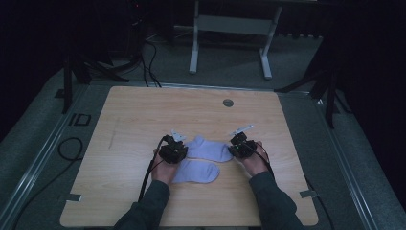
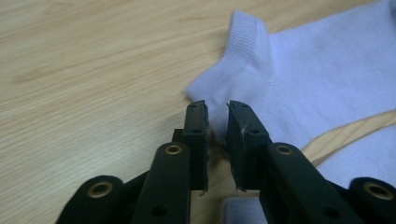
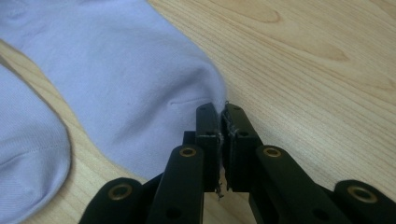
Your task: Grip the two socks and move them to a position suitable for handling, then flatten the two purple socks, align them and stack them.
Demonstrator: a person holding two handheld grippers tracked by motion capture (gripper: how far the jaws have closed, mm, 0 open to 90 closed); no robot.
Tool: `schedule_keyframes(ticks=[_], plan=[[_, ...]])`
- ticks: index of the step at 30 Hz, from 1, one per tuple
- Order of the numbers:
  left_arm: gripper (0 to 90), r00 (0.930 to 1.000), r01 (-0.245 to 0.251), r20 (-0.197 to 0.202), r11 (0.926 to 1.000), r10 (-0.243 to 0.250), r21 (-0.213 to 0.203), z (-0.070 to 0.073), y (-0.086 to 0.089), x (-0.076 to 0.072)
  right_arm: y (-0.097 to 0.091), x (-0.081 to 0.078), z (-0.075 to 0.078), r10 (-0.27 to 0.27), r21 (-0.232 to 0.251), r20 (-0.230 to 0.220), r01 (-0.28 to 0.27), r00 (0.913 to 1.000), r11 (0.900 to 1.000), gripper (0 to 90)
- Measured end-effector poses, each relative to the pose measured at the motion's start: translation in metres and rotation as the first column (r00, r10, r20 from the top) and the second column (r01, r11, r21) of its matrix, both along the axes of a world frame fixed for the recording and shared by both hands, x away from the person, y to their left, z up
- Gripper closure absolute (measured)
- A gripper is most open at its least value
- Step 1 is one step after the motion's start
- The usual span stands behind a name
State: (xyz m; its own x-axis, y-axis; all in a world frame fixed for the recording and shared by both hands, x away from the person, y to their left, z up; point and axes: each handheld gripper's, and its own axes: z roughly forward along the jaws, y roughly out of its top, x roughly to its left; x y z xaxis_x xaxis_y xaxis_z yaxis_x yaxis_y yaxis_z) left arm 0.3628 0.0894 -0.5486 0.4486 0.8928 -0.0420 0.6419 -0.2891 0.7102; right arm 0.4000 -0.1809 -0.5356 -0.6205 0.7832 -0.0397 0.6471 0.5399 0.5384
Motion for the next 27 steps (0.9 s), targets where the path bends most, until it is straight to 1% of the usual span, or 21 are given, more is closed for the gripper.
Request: schedule_keyframes(ticks=[3, 6, 9, 13, 16, 18, 19, 21, 22, 23, 25, 27], plan=[[74.4, 0.9998, -0.007, 0.018, 0.9995, 0.007, -0.030, 0.006, 0.006, -0.003, -0.002, -0.001, -0.001, -0.007, 0.005, -0.002, 0.007, 1.0000, 1.0000, 84.5], [72.6, 0.9995, -0.002, 0.031, 0.9989, 0.003, -0.046, 0.014, 0.014, -0.009, -0.006, -0.001, -0.003, -0.018, 0.010, -0.005, 0.018, 0.9998, 0.9998, 83.0], [70.9, 0.9991, 0.005, 0.041, 0.9991, -0.003, -0.043, 0.020, 0.019, -0.017, -0.009, -0.002, -0.004, -0.025, 0.013, -0.011, 0.025, 0.9996, 0.9996, 82.0], [69.4, 0.9992, 0.007, 0.041, 0.9989, -0.005, -0.046, 0.023, 0.028, -0.027, -0.011, -0.003, -0.004, -0.022, 0.012, -0.013, 0.023, 0.9997, 0.9997, 81.8], [69.3, 0.9992, 0.003, 0.041, 0.9983, -0.001, -0.058, 0.024, 0.035, -0.034, -0.010, -0.003, -0.004, -0.022, 0.003, -0.009, 0.022, 0.9997, 0.9997, 81.9], [69.1, 0.9991, 0.002, 0.043, 0.9983, 0.001, -0.058, 0.024, 0.039, -0.039, -0.010, -0.003, -0.004, -0.023, 0.003, -0.009, 0.023, 0.9997, 0.9997, 81.9], [68.9, 0.9990, 0.000, 0.045, 0.9984, 0.002, -0.056, 0.024, 0.040, -0.040, -0.011, -0.003, -0.004, -0.021, 0.003, -0.008, 0.021, 0.9997, 0.9998, 81.9], [68.5, 0.9986, 0.001, 0.053, 0.9994, 0.001, -0.033, 0.021, 0.043, -0.045, -0.011, -0.004, -0.004, -0.019, 0.003, -0.010, 0.019, 0.9998, 0.9998, 81.9], [68.4, 0.9990, -0.007, 0.044, 0.9997, 0.008, -0.022, 0.016, 0.047, -0.048, -0.012, -0.004, -0.005, -0.021, 0.007, -0.011, 0.021, 0.9997, 0.9997, 81.8], [68.4, 0.9990, -0.007, 0.044, 0.9997, 0.008, -0.022, 0.016, 0.047, -0.048, -0.012, -0.004, -0.005, -0.021, 0.007, -0.011, 0.021, 0.9997, 0.9997, 81.8], [68.4, 0.9994, -0.022, 0.026, 0.9994, 0.022, -0.026, 0.012, 0.052, -0.050, -0.014, -0.005, -0.005, -0.023, 0.013, -0.014, 0.024, 0.9996, 0.9996, 81.6], [68.3, 0.9994, -0.029, 0.020, 0.9992, 0.030, -0.029, 0.010, 0.056, -0.053, -0.016, -0.006, -0.005, -0.027, 0.018, -0.014, 0.027, 0.9995, 0.9995, 81.2]])
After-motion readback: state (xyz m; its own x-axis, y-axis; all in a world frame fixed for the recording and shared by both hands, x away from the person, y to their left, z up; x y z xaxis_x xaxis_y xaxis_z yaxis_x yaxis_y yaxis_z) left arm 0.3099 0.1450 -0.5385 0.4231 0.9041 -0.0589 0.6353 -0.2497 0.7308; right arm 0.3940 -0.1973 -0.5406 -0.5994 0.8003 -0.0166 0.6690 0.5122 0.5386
